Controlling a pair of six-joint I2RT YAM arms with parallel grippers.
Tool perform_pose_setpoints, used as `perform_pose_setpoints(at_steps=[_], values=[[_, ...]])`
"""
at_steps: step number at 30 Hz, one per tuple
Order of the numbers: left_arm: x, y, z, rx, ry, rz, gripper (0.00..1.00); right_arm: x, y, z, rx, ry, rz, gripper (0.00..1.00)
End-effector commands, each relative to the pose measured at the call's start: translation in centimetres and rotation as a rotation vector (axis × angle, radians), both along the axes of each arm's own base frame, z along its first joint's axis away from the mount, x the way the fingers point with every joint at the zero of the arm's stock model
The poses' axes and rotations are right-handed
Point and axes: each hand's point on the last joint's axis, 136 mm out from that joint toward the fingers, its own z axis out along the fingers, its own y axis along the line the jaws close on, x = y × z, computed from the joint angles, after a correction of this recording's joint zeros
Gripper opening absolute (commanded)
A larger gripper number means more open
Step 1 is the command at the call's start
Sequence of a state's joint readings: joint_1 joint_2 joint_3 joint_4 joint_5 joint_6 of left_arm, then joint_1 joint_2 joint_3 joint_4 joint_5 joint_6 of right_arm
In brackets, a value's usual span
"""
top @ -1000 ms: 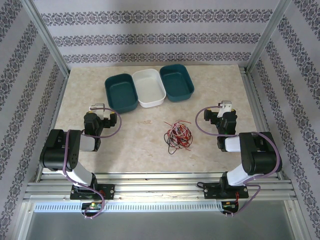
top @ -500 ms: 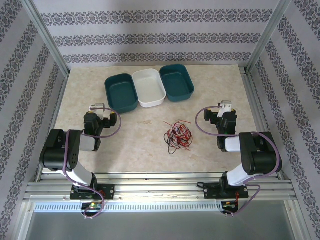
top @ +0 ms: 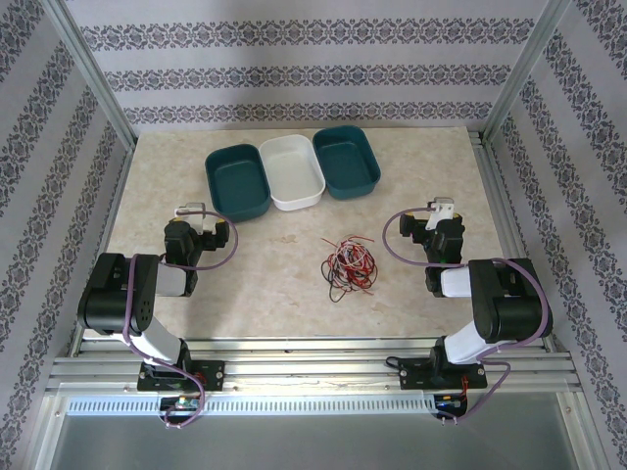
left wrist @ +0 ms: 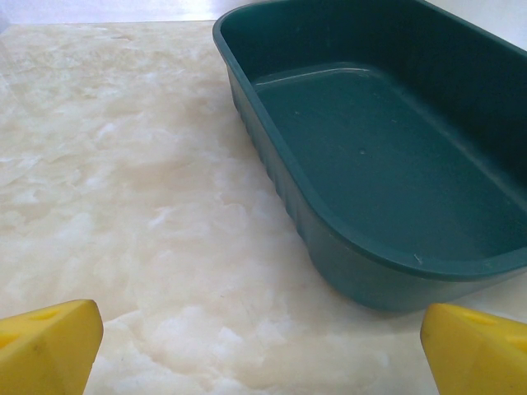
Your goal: Untangle the cables
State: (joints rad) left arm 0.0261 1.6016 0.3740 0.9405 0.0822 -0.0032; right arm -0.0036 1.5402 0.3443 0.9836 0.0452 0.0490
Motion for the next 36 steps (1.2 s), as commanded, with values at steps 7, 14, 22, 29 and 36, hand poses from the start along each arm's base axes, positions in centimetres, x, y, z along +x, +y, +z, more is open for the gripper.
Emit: perform_pose_setpoints(at_steps=[7,14,22,29,36], values=[[-0.6,-0.3,2.2,0.006,-0.1,-0.009,0.99,0.2,-0.7,2.1,0.006,-0.026,-0.055,0.98],[-2.0,-0.4,5.3,-0.003,-0.111,-0.007,0.99,-1.2,-1.5,4.8,-0.004,-0.061,-0.113,0.98],[-3.9,-3.2,10.1,-0.164,-0.105,-0.045,0.99,-3.1,-0.3,7.1,0.041,0.079,-0.146,0.98],[-5.8,-10.8,10.9,-0.227,-0.051,-0.197,0.99,-6.8,3.6,6.5,0.115,0.235,-0.053,0.98],[-7.1,-19.5,8.4,-0.279,0.071,-0.367,0.99,-11.7,6.7,5.9,0.202,0.375,0.004,0.76]])
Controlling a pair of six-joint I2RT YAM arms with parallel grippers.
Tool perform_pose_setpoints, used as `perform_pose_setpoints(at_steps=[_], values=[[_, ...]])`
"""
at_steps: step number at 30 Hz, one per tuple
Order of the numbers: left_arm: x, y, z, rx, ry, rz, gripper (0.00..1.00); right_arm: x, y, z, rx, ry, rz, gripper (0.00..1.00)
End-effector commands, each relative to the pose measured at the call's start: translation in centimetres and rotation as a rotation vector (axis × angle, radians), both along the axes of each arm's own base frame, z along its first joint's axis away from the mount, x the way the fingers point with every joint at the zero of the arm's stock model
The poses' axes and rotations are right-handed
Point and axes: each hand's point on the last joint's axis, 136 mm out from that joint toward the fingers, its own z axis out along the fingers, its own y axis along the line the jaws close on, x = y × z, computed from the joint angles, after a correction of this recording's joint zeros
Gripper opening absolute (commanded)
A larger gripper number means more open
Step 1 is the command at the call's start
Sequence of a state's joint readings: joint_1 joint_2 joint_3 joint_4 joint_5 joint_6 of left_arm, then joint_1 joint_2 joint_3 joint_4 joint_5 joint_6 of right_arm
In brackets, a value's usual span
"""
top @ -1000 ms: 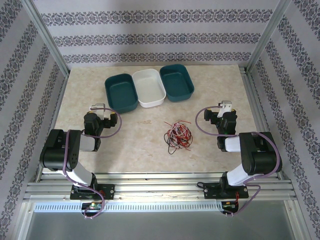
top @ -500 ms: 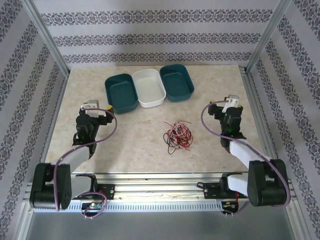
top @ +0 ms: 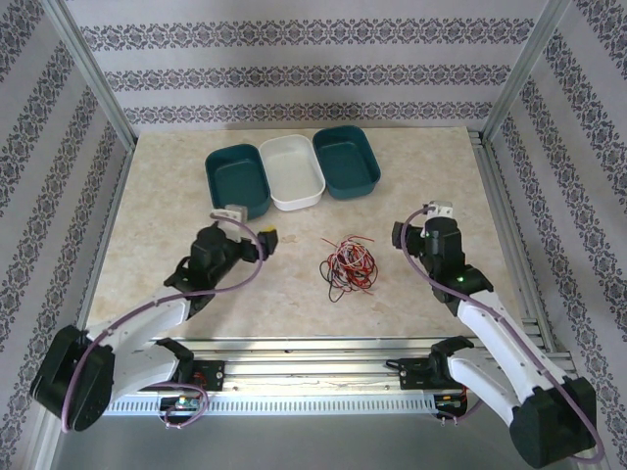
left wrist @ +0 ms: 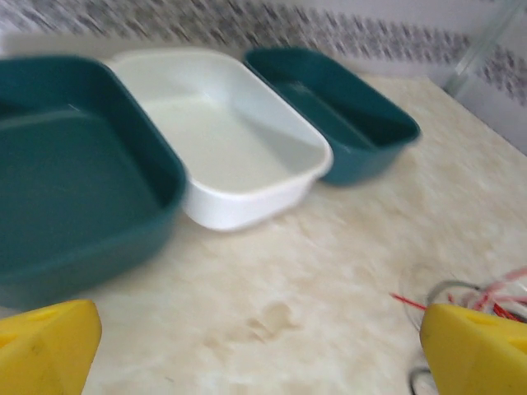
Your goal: Untangle the cables
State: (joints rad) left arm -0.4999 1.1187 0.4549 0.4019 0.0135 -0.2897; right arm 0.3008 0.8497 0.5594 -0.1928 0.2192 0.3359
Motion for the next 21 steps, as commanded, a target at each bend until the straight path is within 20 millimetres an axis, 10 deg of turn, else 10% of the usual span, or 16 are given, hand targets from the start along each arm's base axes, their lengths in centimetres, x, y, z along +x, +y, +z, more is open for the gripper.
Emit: perform_pose_setpoints(at_steps=[1,11,21], values=[[0.0,-3.0,-0.8,-0.007,0.073,-0.023,0.99,-2.8,0.8,-1.5,0.062,0.148,-0.014,0.75],[-0.1,-11.7,-5.2,0.02,0.196,-0.203,0.99,-4.8,5.9,-6.3,0.279,0.365,0.045,0.68],[0.1,-17.1,-9.2,0.075,0.309,-0.373,0.88,-4.6,6.4,-8.2,0.281,0.424,0.029,0.63]])
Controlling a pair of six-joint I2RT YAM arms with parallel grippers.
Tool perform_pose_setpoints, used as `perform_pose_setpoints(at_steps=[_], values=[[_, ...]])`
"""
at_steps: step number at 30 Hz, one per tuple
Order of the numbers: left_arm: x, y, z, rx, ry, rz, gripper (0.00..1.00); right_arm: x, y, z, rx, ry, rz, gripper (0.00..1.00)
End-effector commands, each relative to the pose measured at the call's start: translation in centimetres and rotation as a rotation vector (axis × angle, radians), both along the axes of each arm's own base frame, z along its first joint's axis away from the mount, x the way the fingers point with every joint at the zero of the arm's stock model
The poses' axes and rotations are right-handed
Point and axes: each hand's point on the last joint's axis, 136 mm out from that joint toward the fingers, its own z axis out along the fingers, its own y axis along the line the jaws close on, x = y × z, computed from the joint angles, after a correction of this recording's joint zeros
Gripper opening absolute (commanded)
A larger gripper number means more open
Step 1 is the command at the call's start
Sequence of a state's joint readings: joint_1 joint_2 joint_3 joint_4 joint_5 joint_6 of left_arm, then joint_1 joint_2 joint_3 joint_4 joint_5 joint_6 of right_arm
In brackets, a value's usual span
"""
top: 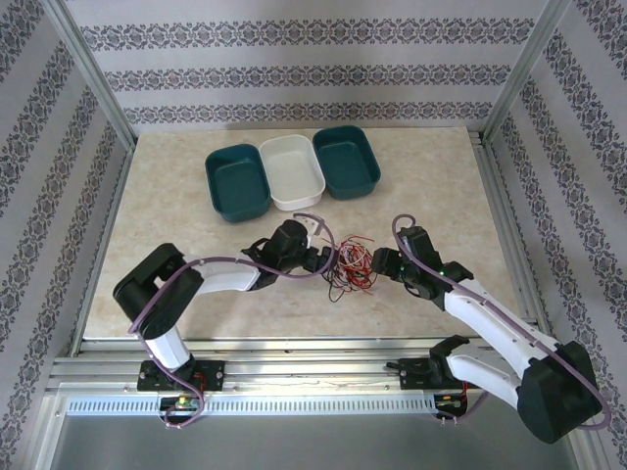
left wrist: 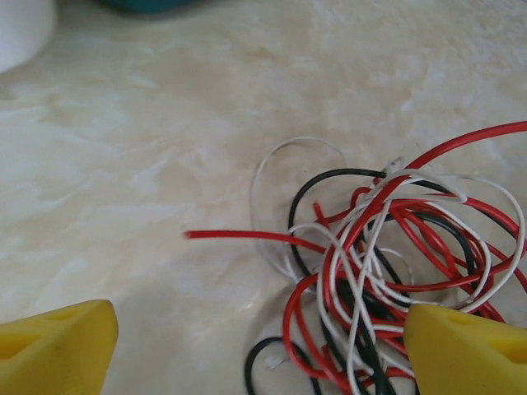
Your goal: Untangle the cables
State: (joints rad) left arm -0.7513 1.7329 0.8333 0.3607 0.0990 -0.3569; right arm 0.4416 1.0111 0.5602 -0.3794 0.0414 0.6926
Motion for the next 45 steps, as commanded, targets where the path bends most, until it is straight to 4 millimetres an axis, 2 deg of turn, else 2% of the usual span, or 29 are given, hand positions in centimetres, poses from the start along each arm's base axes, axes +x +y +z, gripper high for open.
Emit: perform_pose_setpoints(at_steps=[1,6,10,14,17,19,23,28,31,34,38,45], values=[[-0.7,-2.4,-0.6,-0.021,0.038,-0.092,0.87,0.1,0.8,-0.4,0.04,0.014,0.0,0.63],[-0.6,-4.5,-1.7,-0.039,0.066,-0.148,0.83,0.2,1.2,-0.9,0.05,0.036,0.005,0.6],[-0.4,-5.1,-3.0,-0.02,0.093,-0.163,0.76,0.4,1.8,-1.2,0.062,0.053,0.019,0.56],[-0.4,-5.0,-3.9,0.007,0.104,-0.159,0.57,0.5,2.5,-1.5,0.072,0.071,0.039,0.53],[-0.1,-4.6,-3.9,0.019,0.096,-0.134,0.32,0.7,2.9,-1.7,0.07,0.084,0.05,0.52],[0.1,-4.0,-4.1,0.037,0.096,-0.1,0.19,0.9,3.4,-1.8,0.069,0.097,0.068,0.52],[0.6,-2.0,-3.5,0.075,0.062,-0.015,0.07,1.4,4.6,-1.7,0.069,0.106,0.103,0.51],[1.2,1.4,-1.8,0.137,-0.003,0.124,0.0,2.2,6.1,-1.1,0.074,0.095,0.141,0.5],[1.2,3.3,-1.3,0.16,-0.018,0.205,0.0,2.8,6.9,-0.4,0.092,0.08,0.154,0.5],[0.7,4.2,-1.1,0.173,-0.017,0.217,0.0,3.3,7.6,0.2,0.103,0.069,0.165,0.49],[0.0,5.1,-1.8,0.208,0.023,0.232,0.0,3.8,8.3,0.6,0.12,0.068,0.176,0.41],[0.3,7.5,-1.5,0.206,0.025,0.3,0.0,4.3,9.4,0.2,0.145,0.081,0.188,0.32]])
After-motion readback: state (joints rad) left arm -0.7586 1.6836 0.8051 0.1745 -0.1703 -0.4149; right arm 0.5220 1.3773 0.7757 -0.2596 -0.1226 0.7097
